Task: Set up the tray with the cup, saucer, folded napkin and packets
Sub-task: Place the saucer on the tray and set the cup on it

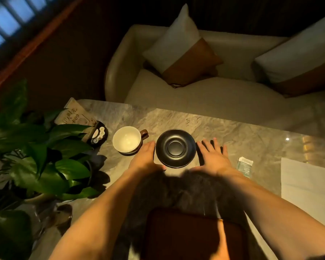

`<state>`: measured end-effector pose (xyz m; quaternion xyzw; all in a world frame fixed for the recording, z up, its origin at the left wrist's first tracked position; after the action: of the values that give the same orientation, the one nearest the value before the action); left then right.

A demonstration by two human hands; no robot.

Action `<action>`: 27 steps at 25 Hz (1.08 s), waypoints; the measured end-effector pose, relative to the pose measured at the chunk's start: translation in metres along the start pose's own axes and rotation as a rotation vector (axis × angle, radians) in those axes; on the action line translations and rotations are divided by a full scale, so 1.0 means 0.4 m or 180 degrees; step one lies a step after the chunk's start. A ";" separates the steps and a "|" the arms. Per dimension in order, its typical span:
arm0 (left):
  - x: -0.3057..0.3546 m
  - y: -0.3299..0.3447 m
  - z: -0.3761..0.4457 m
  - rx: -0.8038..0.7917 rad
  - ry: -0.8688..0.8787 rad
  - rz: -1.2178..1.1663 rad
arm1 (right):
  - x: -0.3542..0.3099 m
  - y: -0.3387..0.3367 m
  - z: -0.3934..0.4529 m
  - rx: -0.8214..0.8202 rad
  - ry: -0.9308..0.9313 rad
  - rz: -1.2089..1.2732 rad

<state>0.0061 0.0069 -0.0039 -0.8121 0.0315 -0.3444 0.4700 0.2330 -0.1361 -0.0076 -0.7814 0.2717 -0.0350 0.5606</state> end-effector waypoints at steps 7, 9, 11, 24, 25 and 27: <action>-0.032 0.040 0.026 0.0189 0.0219 0.0398 | -0.014 0.049 0.037 0.0184 0.0082 0.0274; -0.029 0.043 0.028 0.0232 0.0210 0.0436 | -0.017 0.060 0.048 0.0230 0.0182 0.0305; -0.029 0.051 0.032 0.0375 0.0308 0.0489 | -0.025 0.065 0.052 0.0262 0.0221 0.0378; -0.011 0.073 0.022 0.0503 0.0404 0.0363 | -0.025 0.070 0.051 0.0324 0.0296 0.0743; -0.011 0.071 0.020 0.0504 0.0424 0.0352 | -0.025 0.067 0.046 0.0335 0.0295 0.0783; -0.011 0.065 0.011 0.0553 0.0470 0.0282 | -0.024 0.062 0.034 0.0393 0.0262 0.0864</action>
<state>0.0124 -0.0024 -0.0280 -0.7385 0.0719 -0.3836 0.5498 0.2202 -0.1257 -0.0324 -0.6995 0.3949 -0.0076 0.5956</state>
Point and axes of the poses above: each hand's wrist, its own z-axis towards the middle knuckle, its own y-axis out of the palm, x = y × z, the point moved 1 cm from there along z, towards the middle knuckle, and after that the axes turned 5 degrees about x, right-handed, at the moved point
